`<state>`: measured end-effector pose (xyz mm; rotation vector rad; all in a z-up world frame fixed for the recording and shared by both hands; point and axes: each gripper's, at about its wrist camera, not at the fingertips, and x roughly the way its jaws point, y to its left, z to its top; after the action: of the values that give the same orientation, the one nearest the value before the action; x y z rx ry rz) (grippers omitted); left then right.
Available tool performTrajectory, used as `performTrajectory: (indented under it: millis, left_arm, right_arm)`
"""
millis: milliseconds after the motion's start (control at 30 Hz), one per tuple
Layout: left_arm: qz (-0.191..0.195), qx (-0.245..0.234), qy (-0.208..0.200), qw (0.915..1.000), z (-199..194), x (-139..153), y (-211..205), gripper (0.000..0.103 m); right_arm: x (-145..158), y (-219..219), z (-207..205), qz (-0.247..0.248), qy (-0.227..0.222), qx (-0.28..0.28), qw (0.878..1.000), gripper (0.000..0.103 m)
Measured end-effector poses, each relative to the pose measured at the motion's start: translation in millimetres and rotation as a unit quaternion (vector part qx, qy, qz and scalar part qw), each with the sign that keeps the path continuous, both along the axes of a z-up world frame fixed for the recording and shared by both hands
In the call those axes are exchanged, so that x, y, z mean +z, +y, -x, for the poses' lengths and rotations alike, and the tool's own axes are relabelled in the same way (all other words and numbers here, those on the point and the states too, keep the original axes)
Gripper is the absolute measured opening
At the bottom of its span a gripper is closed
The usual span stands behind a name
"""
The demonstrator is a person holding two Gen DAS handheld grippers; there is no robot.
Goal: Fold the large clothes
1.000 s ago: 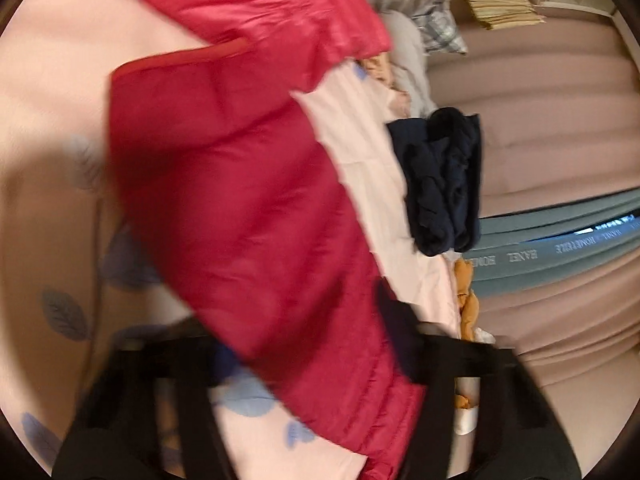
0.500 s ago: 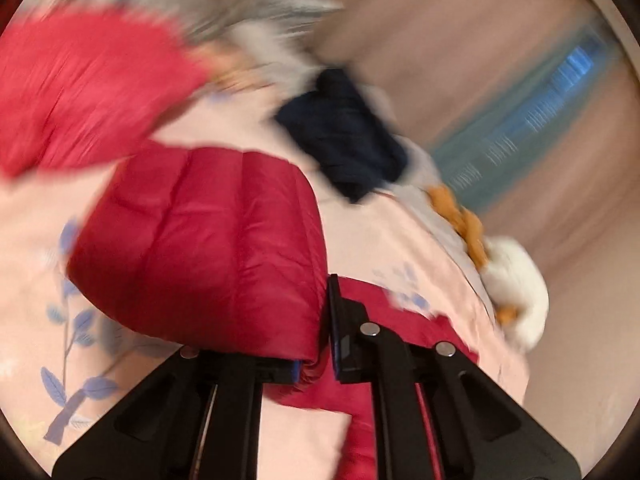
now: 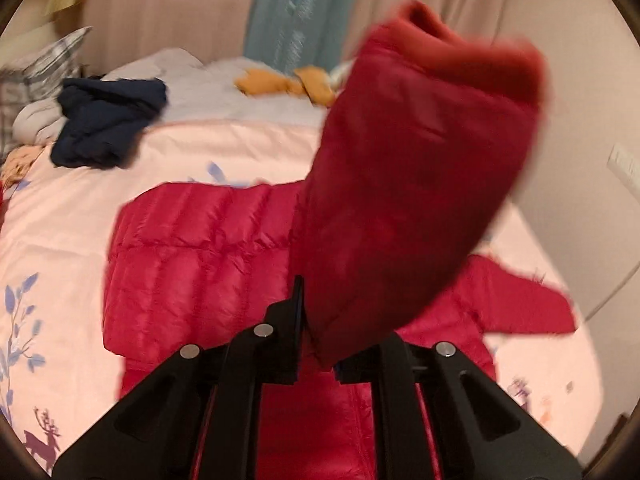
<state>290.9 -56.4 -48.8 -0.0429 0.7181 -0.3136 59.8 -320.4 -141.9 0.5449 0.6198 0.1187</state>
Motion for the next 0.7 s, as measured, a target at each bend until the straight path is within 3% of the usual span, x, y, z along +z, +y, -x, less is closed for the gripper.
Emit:
performTrajectory:
  millis: [67, 133, 167, 200, 333, 433, 533, 633, 700]
  left_arm:
    - [-0.023, 0.002, 0.026, 0.9994, -5.7, -16.5, -27.0, 0.019]
    - [-0.03, -0.001, 0.066, 0.9974, -8.9, -36.5, -48.6, 0.038]
    - [-0.028, -0.002, 0.082, 0.9962, -10.8, -42.7, -52.4, 0.061]
    - [-0.025, -0.001, 0.096, 0.995, -10.8, -46.8, -56.9, 0.069]
    - [0.003, -0.016, 0.106, 0.9942, 4.3, -41.2, -40.3, 0.069]
    - [0.074, -0.022, 0.106, 0.9913, 26.1, -28.3, -2.2, 0.078]
    - [0.154, -0.001, 0.112, 0.9817, 35.0, -24.3, 43.2, 0.082]
    - [0.236, 0.025, 0.127, 0.9631, 45.5, -26.0, 87.1, 0.082]
    - [0.308, 0.047, 0.14, 0.9397, 37.4, -34.5, 116.5, 0.082]
  right_arm:
    - [-4.0, -7.4, 1.7, -0.006, 0.006, -0.006, 1.0, 0.101]
    - [-6.7, -13.4, 1.9, -0.014, 0.009, -0.011, 1.0, 0.101]
    - [-7.7, -16.7, 1.7, -0.019, 0.01, -0.012, 1.0, 0.101]
    - [-8.0, -18.6, 2.2, -0.022, 0.011, -0.011, 1.0, 0.101]
    - [-4.0, -23.3, -6.2, -0.031, 0.009, -0.005, 0.999, 0.101]
    - [1.3, -23.7, -22.1, -0.05, 0.006, 0.012, 0.999, 0.101]
    - [4.3, -20.0, -50.2, -0.074, 0.023, 0.034, 0.996, 0.101]
    - [8.7, -11.0, -85.9, -0.087, 0.03, 0.059, 0.994, 0.101]
    - [6.1, -7.6, -110.0, -0.107, 0.04, 0.073, 0.991, 0.101]
